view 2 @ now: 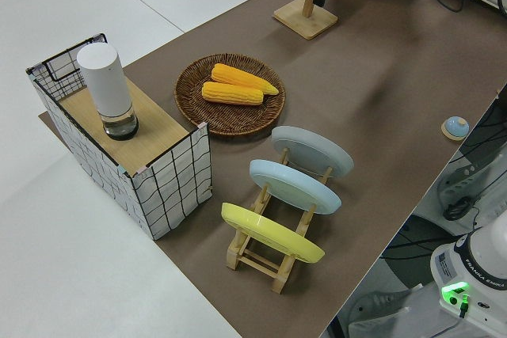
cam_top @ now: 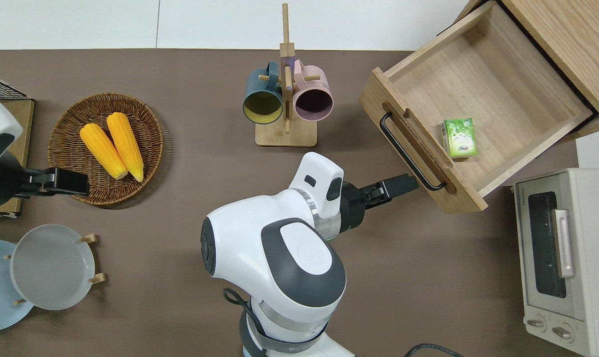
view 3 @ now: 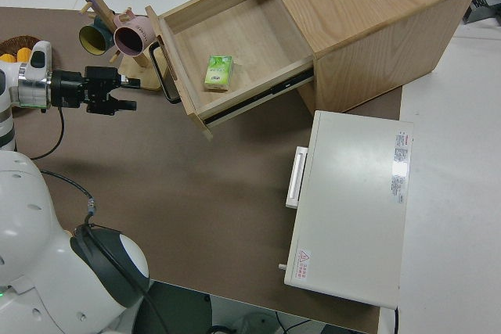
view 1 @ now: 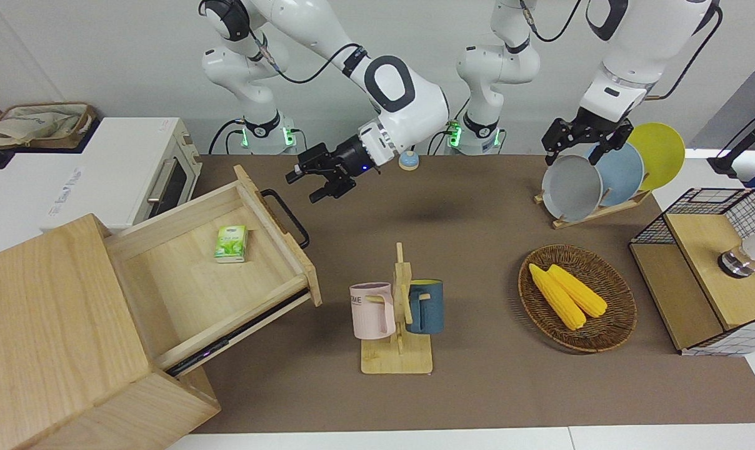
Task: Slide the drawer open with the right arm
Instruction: 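Open the right gripper and release the drawer handle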
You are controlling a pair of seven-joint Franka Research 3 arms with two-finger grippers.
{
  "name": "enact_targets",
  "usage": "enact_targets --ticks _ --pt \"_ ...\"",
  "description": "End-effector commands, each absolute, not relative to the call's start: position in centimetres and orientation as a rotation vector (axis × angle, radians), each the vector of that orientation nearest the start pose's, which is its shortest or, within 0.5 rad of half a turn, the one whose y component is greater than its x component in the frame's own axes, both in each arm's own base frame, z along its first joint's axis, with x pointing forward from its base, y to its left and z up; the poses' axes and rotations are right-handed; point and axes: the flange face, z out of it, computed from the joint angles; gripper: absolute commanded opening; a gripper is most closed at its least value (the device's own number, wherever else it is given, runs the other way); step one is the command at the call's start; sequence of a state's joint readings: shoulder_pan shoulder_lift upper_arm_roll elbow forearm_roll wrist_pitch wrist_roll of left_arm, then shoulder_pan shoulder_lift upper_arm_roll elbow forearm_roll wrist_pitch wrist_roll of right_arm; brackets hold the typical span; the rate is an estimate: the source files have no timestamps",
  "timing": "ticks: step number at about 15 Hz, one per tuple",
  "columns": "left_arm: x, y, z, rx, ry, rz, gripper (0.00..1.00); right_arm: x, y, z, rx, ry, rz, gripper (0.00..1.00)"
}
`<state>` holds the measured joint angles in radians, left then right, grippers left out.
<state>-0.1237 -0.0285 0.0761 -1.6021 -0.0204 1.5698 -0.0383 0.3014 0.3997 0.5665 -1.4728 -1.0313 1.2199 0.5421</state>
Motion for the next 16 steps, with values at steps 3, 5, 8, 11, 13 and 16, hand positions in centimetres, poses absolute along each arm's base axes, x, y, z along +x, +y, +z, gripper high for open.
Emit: enact_targets --ticks 3,5,8,11,13,16 --pt "54.1 -2.6 63.0 -3.152 0.017 0.013 1.0 50.8 34.7 52.0 2.27 0.266 0.088 0.985" --pt "54.1 -2.6 63.0 -3.152 0.017 0.013 1.0 50.4 33.7 53.8 2.334 0.24 0.065 0.985" --pt "54.1 -2.6 63.0 -3.152 0.017 0.013 1.0 50.3 31.4 56.2 2.415 0.197 0.026 0.985" --pt "54.1 -2.6 63.0 -3.152 0.017 0.013 1.0 50.4 28.8 58.4 2.475 0.142 0.015 0.985" --pt "54.1 -2.6 63.0 -3.152 0.017 0.011 1.0 50.1 27.3 60.7 2.565 0.161 0.026 0.985" --pt "54.1 -2.6 63.0 -3.152 0.017 0.013 1.0 50.2 22.6 63.6 2.648 0.189 -0.021 0.985"
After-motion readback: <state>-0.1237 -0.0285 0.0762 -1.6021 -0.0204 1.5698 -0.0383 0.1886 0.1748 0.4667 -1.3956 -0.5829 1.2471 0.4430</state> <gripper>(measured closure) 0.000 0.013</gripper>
